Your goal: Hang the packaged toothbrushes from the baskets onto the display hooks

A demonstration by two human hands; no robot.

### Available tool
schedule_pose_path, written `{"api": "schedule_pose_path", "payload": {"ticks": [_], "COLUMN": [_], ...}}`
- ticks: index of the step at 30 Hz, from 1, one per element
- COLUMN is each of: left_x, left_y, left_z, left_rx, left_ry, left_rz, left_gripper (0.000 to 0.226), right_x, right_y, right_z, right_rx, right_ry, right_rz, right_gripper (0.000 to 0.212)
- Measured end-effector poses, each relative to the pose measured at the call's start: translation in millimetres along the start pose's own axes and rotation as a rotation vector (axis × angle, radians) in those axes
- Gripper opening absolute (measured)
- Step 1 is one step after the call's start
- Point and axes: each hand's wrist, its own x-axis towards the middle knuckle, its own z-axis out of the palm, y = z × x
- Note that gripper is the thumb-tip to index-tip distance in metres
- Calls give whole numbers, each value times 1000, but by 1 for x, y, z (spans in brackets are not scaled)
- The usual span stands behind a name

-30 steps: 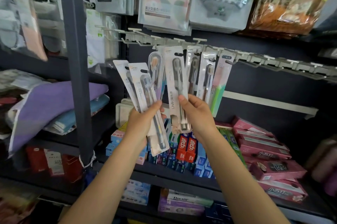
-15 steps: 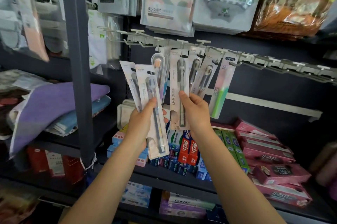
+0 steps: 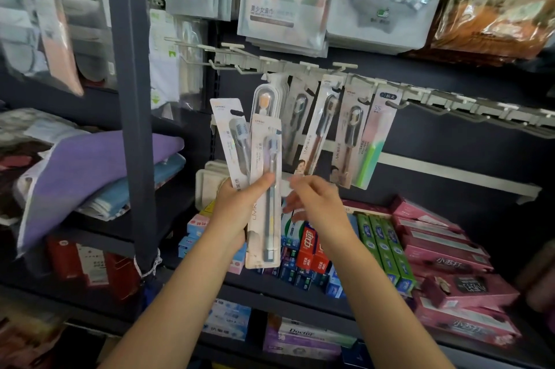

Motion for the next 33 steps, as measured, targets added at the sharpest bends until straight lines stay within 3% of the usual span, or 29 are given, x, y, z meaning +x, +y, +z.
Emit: {"api": "schedule_pose_path", "payload": {"ticks": [2, 4, 10, 17, 19, 22, 24, 26, 29, 33], "left_x": [-1, -2, -7, -10, -9, -9, -11, -13, -16, -17], "left_y": [1, 1, 0, 8, 11, 16, 17, 15, 9, 3], "left_z": [4, 7, 7, 8, 8, 8, 7, 5, 2, -1], "left_rx": [-9, 6, 61, 84, 68, 65, 73, 86, 71, 36], "left_ry": [-4, 2, -47, -97, -92, -75, -67, -69, -50, -3], "left_rz": [20, 25, 5, 45, 75, 104, 110, 105, 70, 53], "left_gripper": [22, 23, 28, 25, 25, 22, 22, 22, 22, 20], "right_x": [-9, -11, -5, 6, 7, 7, 7, 9, 14, 16], "right_y": [1, 3, -3, -18, -24, -34, -38, -42, -43, -42], "right_z": [0, -1, -9, -12, -8, 0, 2, 1, -2, 4], "right_rx": [-55, -107, -72, 83, 100, 100, 114, 98, 50, 10], "right_ry": [-154, -188, -64, 66, 77, 102, 109, 107, 85, 85], "right_rz": [-55, -90, -137, -191, -196, -208, -207, -191, -186, -205], "right_gripper": [27, 24, 38, 8, 18, 57, 65, 52, 17, 18]}}
